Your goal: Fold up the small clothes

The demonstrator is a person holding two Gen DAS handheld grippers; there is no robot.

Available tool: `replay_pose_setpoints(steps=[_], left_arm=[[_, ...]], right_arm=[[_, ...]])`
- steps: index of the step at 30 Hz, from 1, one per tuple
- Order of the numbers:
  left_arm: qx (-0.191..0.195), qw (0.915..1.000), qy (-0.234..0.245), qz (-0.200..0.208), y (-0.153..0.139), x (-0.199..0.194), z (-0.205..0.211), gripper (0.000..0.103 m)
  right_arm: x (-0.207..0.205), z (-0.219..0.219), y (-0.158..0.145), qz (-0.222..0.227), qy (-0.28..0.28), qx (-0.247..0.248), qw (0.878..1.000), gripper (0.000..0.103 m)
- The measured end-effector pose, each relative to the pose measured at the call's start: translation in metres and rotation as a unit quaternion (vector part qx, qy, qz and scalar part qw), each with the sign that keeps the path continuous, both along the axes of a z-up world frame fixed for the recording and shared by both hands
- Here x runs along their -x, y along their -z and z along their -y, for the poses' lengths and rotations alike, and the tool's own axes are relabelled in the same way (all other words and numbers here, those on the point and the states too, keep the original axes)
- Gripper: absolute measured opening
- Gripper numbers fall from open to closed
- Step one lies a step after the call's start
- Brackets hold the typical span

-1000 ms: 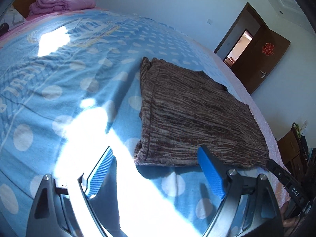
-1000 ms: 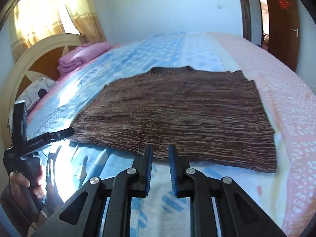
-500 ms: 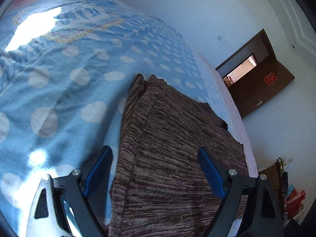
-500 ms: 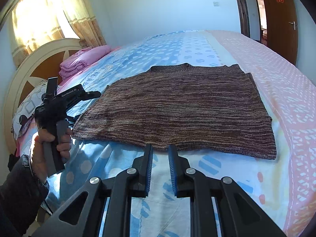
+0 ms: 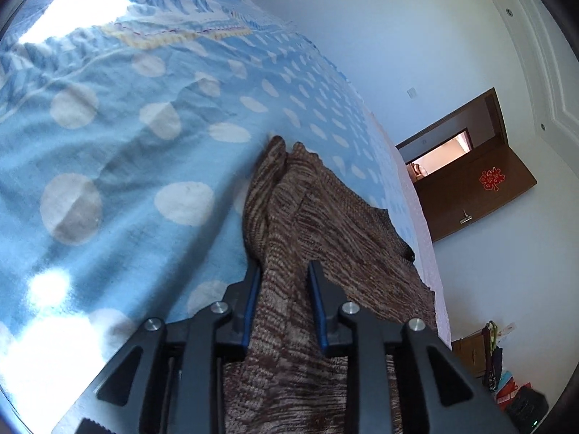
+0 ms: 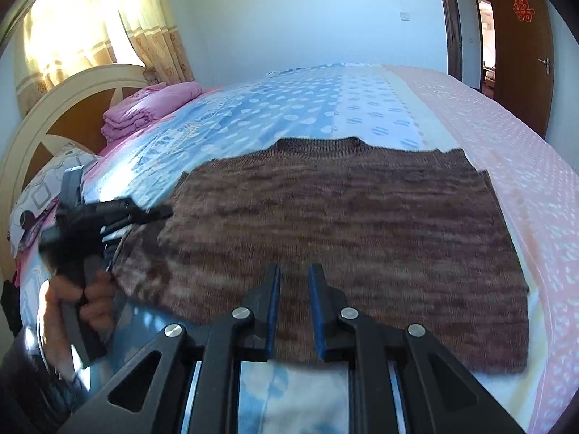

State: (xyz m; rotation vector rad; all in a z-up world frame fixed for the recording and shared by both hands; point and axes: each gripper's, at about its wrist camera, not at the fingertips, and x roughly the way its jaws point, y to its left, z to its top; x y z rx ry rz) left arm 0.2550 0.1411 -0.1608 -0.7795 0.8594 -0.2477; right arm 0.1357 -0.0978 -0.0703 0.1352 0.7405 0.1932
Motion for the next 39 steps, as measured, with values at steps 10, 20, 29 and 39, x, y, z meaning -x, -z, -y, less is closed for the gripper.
replay_pose_setpoints(steps=[10, 20, 29, 39], left_arm=[[-0.036, 0.999, 0.001, 0.027, -0.007, 0.001, 0.007, 0.013], [-0.121, 0.9791, 0.095, 0.133, -0.068, 0.001, 0.079, 0.01], [-0.137, 0.9701, 0.174, 0.1, -0.033, -0.008, 0.147, 0.005], [-0.118, 0.9664, 0.188, 0.13, -0.055, 0.024, 0.124, 0.028]], right_arm=[[-0.057, -0.031, 0.042, -0.045, 0.013, -0.003, 0.999, 0.002], [-0.052, 0.002, 0.039, -0.041, 0.017, -0.106, 0.993, 0.002], [-0.048, 0.049, 0.027, -0.03, 0.04, -0.167, 0.985, 0.003], [-0.111, 0.034, 0.023, -0.076, -0.046, -0.269, 0.959, 0.004]])
